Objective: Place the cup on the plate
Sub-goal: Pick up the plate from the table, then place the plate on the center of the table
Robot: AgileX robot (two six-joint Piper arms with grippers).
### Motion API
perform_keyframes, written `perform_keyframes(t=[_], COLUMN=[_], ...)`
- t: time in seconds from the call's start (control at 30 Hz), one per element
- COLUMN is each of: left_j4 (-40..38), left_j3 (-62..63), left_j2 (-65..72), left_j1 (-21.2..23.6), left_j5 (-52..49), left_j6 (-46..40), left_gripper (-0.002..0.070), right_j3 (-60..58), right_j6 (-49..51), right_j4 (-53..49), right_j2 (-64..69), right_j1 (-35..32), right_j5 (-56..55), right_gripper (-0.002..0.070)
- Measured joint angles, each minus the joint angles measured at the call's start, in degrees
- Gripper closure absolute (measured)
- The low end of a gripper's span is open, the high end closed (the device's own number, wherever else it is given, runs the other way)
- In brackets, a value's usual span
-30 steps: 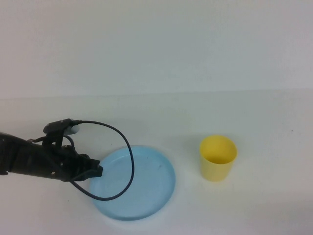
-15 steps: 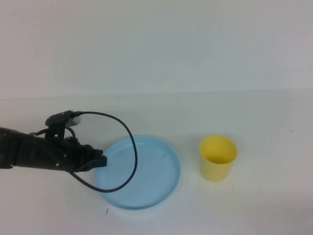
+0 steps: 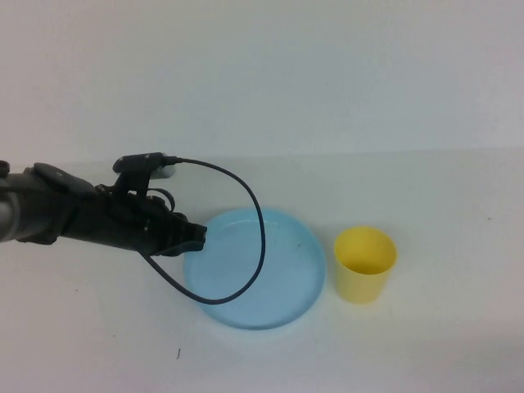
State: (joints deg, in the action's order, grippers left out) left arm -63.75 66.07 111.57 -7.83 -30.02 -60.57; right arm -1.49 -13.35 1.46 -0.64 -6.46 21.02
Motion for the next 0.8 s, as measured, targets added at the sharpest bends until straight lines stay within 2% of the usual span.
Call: perform_keyframes(t=[0.8], left_j4=[0.84], left_j3=[1.25], left_j2=[3.09], left_j1=[0.0], left_j5=[-1.84], left_j6=[1.06], left_gripper=[0.0666], right_j3=[0.0], right_j6=[0.0], right_j4=[0.0], right_j2=[0.0], right_j1=[0.0], right_j5=[0.0], right_gripper=[0.0675])
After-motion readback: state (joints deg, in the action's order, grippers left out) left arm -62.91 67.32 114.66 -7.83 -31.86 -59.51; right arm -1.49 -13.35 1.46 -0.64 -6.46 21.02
